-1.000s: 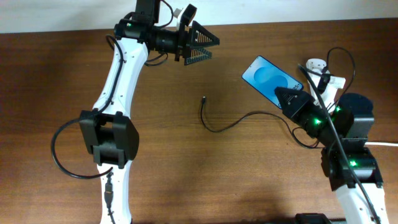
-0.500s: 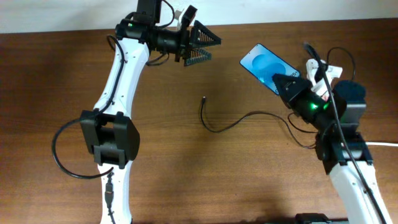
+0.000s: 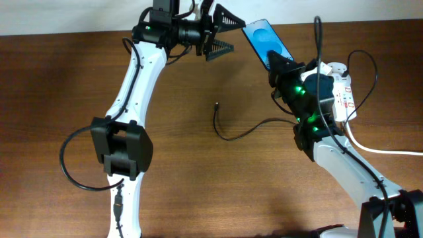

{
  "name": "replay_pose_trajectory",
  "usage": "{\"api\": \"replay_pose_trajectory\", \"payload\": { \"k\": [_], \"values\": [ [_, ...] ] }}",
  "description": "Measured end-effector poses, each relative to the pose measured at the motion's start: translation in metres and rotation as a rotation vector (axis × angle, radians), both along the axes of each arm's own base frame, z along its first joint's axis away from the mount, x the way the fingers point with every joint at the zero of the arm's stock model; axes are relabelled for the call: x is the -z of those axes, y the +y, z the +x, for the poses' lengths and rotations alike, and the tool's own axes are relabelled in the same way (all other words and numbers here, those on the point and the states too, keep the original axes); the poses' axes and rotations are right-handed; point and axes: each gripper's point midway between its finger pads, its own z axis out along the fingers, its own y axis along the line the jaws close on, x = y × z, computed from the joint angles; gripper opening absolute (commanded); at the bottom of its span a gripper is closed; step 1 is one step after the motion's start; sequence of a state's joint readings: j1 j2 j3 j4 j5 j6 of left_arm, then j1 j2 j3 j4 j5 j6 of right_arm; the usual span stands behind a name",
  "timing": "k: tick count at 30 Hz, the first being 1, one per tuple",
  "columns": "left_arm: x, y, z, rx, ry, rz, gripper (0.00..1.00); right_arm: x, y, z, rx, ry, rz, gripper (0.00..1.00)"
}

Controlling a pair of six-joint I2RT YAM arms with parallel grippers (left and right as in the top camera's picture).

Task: Plug charger to phone and switch on socket

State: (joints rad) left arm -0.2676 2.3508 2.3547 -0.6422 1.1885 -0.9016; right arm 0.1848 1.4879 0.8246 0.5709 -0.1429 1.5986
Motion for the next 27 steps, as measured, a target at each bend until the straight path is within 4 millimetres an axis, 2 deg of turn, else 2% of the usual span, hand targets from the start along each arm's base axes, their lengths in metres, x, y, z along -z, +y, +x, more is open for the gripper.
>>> {"api": "replay_pose_trajectory", "payload": {
  "k": [2, 5, 6, 8, 10, 13, 15, 18, 26, 27],
  "values": [
    [0.001, -0.003, 0.004, -0.023, -0.004, 0.014, 0.99, -0.001, 0.005, 0.000, 0.011, 0.016, 0.053, 0.04],
    [0.006, -0.013, 0.005, -0.049, -0.010, 0.046, 0.99, -0.001, 0.029, -0.001, -0.016, 0.023, 0.072, 0.04],
    [0.006, -0.017, 0.002, -0.040, -0.010, 0.045, 0.96, 0.005, 0.040, 0.002, -0.033, 0.035, 0.072, 0.04],
    [0.006, -0.017, 0.001, -0.037, -0.005, 0.042, 0.85, 0.011, 0.051, 0.005, -0.045, 0.048, 0.076, 0.04],
    [0.006, -0.016, 0.002, -0.041, -0.002, 0.041, 0.70, 0.004, 0.055, 0.006, -0.046, 0.033, 0.086, 0.04],
    [0.006, -0.016, 0.003, -0.043, 0.004, 0.041, 0.68, -0.002, 0.057, 0.007, -0.048, 0.018, 0.093, 0.04],
    [0.007, -0.015, 0.005, -0.056, 0.001, 0.050, 0.63, -0.005, 0.059, 0.006, -0.062, 0.008, 0.099, 0.04],
    [0.010, -0.014, 0.010, -0.087, 0.003, 0.069, 0.44, -0.005, 0.063, 0.005, -0.084, 0.008, 0.103, 0.04],
    [0.017, -0.010, 0.018, -0.142, 0.017, 0.103, 0.18, -0.011, 0.063, 0.006, -0.086, -0.007, 0.117, 0.04],
    [0.017, -0.010, 0.018, -0.145, 0.017, 0.105, 0.06, -0.012, 0.063, 0.006, -0.087, -0.009, 0.118, 0.04]
  ]
}}
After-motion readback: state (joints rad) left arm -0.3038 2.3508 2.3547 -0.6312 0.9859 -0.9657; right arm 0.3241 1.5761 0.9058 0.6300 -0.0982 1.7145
